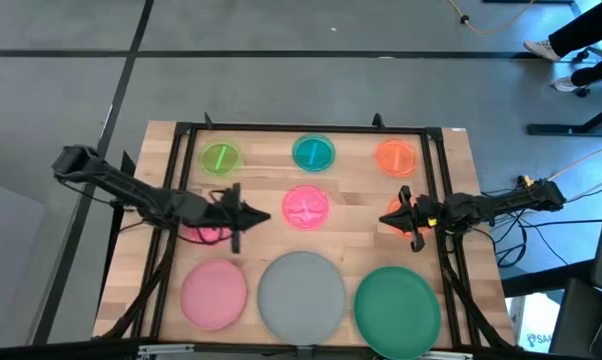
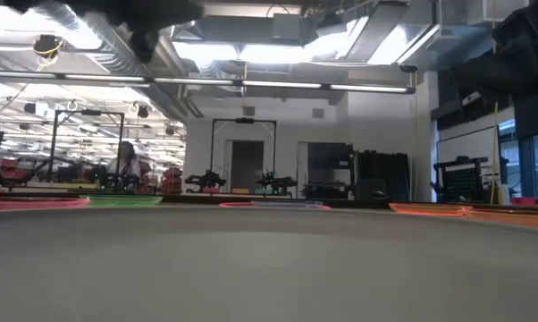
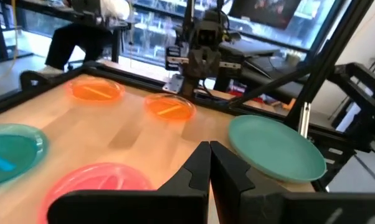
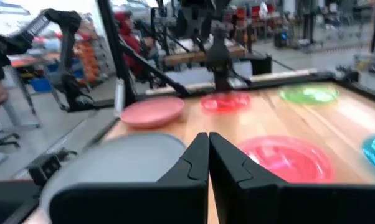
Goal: Stack plastic plates
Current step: Stack the green plate on top of the gray plate
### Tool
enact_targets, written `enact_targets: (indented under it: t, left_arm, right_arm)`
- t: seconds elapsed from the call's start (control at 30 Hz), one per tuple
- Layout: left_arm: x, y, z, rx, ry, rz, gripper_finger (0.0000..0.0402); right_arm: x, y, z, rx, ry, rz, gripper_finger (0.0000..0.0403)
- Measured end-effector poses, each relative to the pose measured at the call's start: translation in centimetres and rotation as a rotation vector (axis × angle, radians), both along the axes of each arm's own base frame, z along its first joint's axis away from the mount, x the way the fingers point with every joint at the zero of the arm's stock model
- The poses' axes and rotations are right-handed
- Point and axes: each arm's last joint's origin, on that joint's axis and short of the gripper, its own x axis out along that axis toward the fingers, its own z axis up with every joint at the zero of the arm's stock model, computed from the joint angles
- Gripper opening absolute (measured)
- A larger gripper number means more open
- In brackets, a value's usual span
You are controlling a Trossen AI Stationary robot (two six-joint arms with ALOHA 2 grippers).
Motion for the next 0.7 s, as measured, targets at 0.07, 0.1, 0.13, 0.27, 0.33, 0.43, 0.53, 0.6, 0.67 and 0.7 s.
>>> enact_targets:
  t: [0.07, 0.1, 0.13, 0.27, 0.33, 0.43, 0.53, 0.6, 0.67, 0.7]
  left_arm:
    - [2.0, -1.0, 0.7, 0.001, 0.012, -0.008, 0.0001]
    - [3.0, -1.5, 1.0, 0.003, 0.018, -0.009, 0.0001]
    - [4.1, -2.0, 1.2, 0.007, 0.025, -0.011, 0.0001]
    - [8.1, -4.6, 2.2, 0.036, 0.04, -0.027, 0.0001]
    - [10.0, -6.2, 2.5, 0.061, 0.052, -0.053, 0.0001]
    - [12.5, -8.6, 2.9, 0.084, 0.065, -0.039, 0.0001]
    - [14.9, -10.6, 2.7, 0.082, 0.084, -0.012, 0.0001]
    - [16.6, -11.7, 2.4, 0.063, 0.102, -0.006, 0.0001]
    - [18.2, -12.9, 2.2, 0.053, 0.109, 0.002, 0.0001]
    - [19.0, -13.4, 2.1, 0.056, 0.11, 0.008, 0.0001]
  right_arm:
    - [0.0, 0.0, 0.2, -0.002, -0.02, 0.009, 0.0002]
    - [0.0, 0.0, 0.3, -0.006, -0.018, 0.017, 0.0002]
    - [0.0, 0.1, 0.4, -0.01, -0.014, 0.018, 0.0002]
    - [-0.1, 0.2, 1.9, -0.011, -0.016, 0.07, 0.0002]
    - [-0.2, 0.6, 2.2, -0.006, 0.024, 0.156, 0.0002]
    - [-0.3, 1.2, 2.9, -0.026, 0.019, 0.223, 0.0002]
    - [-0.3, 1.7, 3.5, -0.069, 0.008, 0.212, 0.0002]
    - [-0.3, 2.2, 3.6, -0.092, 0.018, 0.229, 0.0002]
    - [-0.4, 2.8, 3.9, -0.098, 0.021, 0.264, 0.0002]
    - [-0.4, 3.0, 4.0, -0.099, 0.023, 0.285, 0.0002]
